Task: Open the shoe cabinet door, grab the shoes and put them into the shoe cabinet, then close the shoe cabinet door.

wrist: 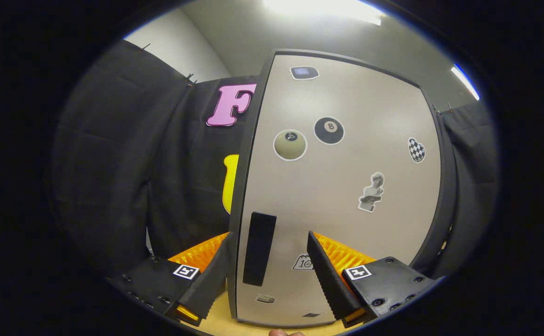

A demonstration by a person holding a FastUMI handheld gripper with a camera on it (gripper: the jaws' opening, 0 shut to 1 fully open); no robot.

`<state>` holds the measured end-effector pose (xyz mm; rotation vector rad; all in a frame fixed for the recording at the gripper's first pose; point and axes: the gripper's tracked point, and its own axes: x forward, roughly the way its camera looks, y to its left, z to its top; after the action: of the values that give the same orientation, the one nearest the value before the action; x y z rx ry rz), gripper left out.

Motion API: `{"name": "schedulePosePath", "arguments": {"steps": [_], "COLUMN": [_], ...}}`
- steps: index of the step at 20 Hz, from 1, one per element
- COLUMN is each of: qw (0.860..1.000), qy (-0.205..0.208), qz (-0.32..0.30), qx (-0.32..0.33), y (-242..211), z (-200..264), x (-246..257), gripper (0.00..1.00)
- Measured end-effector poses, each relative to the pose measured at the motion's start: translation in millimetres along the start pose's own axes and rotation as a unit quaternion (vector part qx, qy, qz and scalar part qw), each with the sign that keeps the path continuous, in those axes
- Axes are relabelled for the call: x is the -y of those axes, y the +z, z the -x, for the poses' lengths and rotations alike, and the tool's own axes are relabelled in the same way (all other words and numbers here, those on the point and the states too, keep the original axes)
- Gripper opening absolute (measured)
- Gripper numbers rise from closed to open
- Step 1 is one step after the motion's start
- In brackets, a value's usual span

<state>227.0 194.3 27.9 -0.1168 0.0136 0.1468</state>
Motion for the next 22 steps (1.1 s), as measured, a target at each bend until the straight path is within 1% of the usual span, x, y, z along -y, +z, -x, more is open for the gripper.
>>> {"name": "schedulePosePath", "arguments": {"steps": [1, 3, 4, 6, 8, 10, 12, 15, 18, 19, 20, 21, 22], "qw": [1.000, 0.999, 0.999, 0.999, 0.999, 0.999, 0.999, 0.999, 0.999, 0.999, 0.999, 0.999, 0.999], "qy": [0.000, -0.028, -0.033, -0.028, -0.032, -0.027, -0.008, -0.009, -0.006, -0.006, -0.006, -0.004, -0.001], "qz": [0.004, 0.030, 0.037, 0.033, 0.026, 0.024, 0.038, 0.025, -0.028, -0.036, -0.036, -0.031, -0.027], "qx": [-0.001, 0.005, 0.004, -0.003, -0.016, -0.008, -0.005, -0.018, -0.031, -0.035, -0.032, -0.028, -0.023], "y": [-3, -5, -8, -15, -21, -19, -19, -24, -27, -27, -28, -27, -25], "z": [-8, -21, -26, -33, -35, -36, -38, -34, -37, -36, -38, -35, -36], "x": [-2, 10, 11, 9, 9, 2, -8, -12, -12, -13, -13, -13, -14], "gripper": [0.97, 0.97, 0.97, 0.97, 0.95, 0.92, 0.81, 0.46, 0.34, 0.30, 0.30, 0.22, 0.19]}}
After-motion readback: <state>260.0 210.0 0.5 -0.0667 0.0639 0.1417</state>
